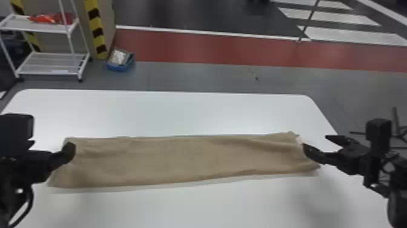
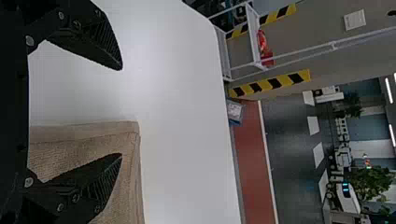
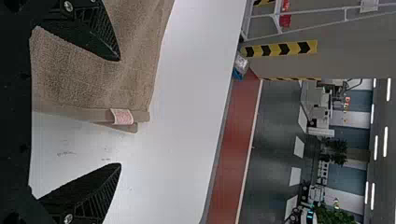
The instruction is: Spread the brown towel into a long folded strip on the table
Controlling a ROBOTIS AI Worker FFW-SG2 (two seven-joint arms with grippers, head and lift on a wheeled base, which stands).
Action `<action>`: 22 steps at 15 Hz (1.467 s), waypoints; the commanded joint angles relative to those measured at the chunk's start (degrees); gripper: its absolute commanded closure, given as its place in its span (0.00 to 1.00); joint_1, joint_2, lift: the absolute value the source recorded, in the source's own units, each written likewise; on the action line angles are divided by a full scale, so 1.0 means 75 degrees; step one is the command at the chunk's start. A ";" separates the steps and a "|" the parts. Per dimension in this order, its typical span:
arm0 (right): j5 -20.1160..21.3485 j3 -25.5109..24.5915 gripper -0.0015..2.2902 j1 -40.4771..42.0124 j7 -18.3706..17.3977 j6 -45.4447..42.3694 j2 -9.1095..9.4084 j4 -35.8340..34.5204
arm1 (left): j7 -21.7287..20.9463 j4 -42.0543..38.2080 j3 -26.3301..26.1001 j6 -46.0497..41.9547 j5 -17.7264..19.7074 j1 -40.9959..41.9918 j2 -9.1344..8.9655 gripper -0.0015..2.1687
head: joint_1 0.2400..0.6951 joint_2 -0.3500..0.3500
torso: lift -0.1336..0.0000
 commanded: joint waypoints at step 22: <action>0.0318 0.0783 0.22 -0.1675 -0.1475 -0.1176 0.0533 0.2687 | -0.1330 -0.0127 -0.0821 -0.0584 0.0656 0.0394 -0.0007 0.15 | 1.00 0.16 | 0.11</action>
